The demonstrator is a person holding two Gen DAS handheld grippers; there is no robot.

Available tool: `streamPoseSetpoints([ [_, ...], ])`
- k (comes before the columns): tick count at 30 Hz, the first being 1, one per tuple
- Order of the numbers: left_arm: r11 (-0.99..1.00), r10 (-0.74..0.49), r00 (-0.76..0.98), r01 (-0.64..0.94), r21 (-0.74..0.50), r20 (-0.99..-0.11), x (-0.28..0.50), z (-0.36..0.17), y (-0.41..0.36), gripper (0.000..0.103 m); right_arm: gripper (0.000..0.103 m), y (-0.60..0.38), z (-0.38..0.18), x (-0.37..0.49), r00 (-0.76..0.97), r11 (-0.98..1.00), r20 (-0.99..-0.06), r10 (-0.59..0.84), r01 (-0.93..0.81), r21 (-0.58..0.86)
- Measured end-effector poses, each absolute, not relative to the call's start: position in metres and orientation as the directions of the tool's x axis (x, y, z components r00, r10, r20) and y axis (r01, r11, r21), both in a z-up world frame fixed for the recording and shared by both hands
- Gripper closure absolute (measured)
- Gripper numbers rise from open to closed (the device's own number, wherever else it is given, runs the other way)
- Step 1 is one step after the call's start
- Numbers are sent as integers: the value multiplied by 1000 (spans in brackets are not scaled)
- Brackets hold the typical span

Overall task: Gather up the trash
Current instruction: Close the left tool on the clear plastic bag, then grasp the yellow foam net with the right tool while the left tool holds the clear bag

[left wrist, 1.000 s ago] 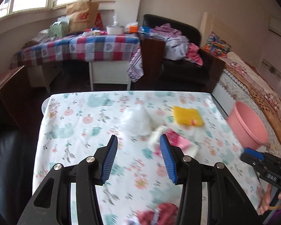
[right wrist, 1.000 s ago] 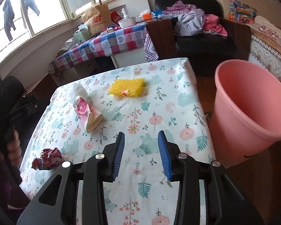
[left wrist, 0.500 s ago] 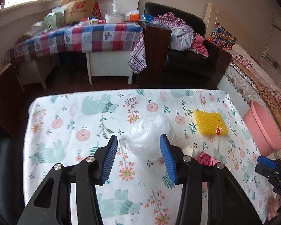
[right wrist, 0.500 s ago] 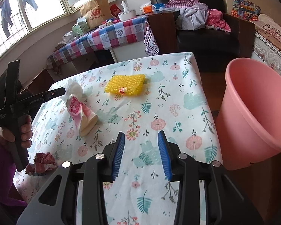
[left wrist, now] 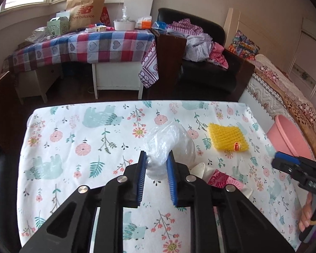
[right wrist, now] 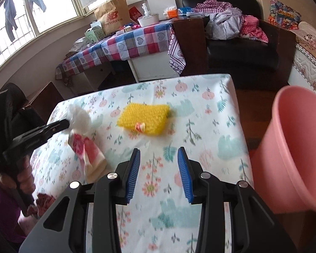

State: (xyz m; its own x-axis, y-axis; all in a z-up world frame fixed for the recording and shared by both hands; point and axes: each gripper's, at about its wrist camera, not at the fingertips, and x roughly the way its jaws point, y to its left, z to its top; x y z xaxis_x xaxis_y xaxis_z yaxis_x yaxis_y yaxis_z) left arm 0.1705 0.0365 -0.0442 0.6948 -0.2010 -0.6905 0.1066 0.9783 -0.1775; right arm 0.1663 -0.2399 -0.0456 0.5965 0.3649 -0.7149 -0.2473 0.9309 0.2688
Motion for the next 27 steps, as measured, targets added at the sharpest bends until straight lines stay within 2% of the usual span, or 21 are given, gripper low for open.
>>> streamPoseSetpoints([
  [7,976,-194,720,73,-205,-666,150,-31,50,85,65,-227,-54,201,557,909,-718,417,-254,331],
  [12,974,-194,720,60,-220,-667,141,-29,56,85,65,-214,-66,222,541,926,-752,377,-240,291],
  [20,972,-195,721,52,-229,-665,133,-27,58,85,66,-196,-74,225,553,934,-758,346,-276,225],
  [22,972,-196,723,54,-229,-662,131,-25,57,85,84,-193,-76,222,556,937,-761,335,-285,203],
  [23,972,-196,724,56,-227,-661,130,-25,57,85,88,-193,-75,221,558,938,-762,328,-285,195],
  [27,973,-196,731,61,-223,-654,127,-19,55,85,91,-198,-71,211,563,935,-752,342,-288,209],
])
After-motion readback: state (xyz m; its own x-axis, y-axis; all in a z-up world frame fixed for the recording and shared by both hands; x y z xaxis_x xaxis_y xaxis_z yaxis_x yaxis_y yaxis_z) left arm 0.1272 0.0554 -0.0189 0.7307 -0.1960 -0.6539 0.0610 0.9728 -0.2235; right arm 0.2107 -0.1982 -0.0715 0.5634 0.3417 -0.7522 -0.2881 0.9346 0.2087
